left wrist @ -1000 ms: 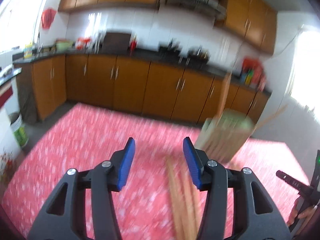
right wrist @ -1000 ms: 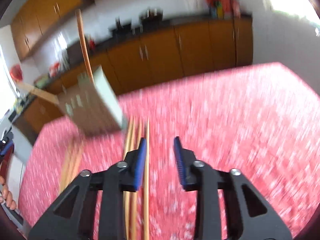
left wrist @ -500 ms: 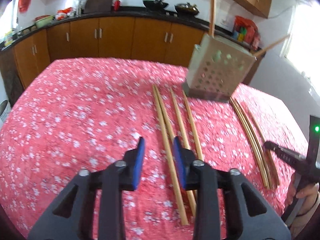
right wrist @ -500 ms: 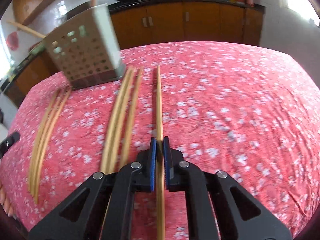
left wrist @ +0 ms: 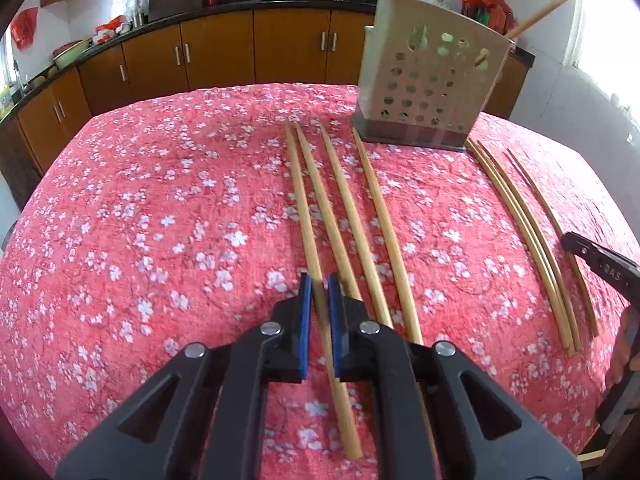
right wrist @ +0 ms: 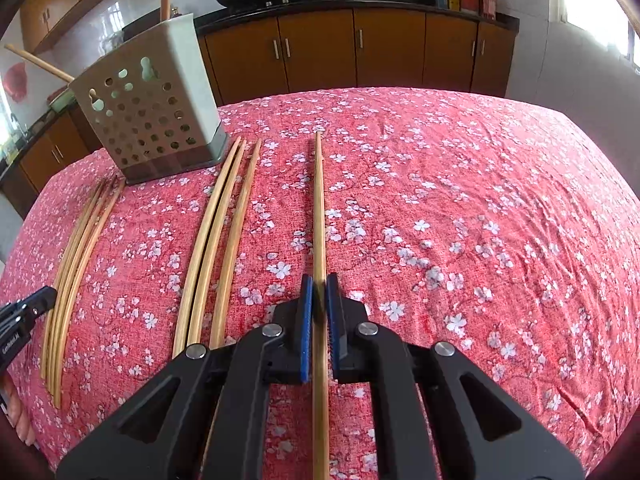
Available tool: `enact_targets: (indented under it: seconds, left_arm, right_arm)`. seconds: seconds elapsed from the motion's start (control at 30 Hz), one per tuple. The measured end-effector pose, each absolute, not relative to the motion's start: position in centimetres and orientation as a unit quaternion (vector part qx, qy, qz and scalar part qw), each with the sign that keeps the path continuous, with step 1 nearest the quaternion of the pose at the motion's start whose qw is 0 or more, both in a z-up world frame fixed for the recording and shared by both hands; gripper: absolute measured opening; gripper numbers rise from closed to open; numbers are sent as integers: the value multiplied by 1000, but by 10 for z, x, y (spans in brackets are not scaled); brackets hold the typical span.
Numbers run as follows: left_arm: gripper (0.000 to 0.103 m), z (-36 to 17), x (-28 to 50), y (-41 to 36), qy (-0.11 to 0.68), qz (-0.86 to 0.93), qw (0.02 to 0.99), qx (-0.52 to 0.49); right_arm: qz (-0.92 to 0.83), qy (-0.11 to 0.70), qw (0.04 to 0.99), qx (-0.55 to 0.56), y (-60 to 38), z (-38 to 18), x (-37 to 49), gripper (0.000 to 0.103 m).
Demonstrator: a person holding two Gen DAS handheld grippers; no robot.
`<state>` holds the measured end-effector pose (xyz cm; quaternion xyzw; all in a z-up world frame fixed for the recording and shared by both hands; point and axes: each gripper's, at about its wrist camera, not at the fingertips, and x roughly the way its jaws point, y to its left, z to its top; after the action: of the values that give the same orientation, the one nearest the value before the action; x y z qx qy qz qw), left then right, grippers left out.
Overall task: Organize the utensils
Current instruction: 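Lower the left tool onto another chopstick and close it while the right tool grasps one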
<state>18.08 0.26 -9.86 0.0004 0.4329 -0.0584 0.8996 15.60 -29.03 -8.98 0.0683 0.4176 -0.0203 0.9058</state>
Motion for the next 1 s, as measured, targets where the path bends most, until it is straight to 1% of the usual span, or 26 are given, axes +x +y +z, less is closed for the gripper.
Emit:
enact_targets:
  seconds: [0.3,0.47,0.87,1.0]
  left_arm:
    - [8,-95,203,47,432,8,901,-15]
    - [9,-94,207,76,430,16,901,-52]
    - [10,-94,203,79,429,11,901,-64]
    - [14,-95,206,75,429,9,901,-56]
  right_arm:
    - [-21,418,907,52,-293,-91,168,8]
    - [-40,417,905,73,-311,-91,178,8]
    - [-42,418,905,67,-310,-91,181,9]
    - [-42,418,905,67,-309,-91,180,9]
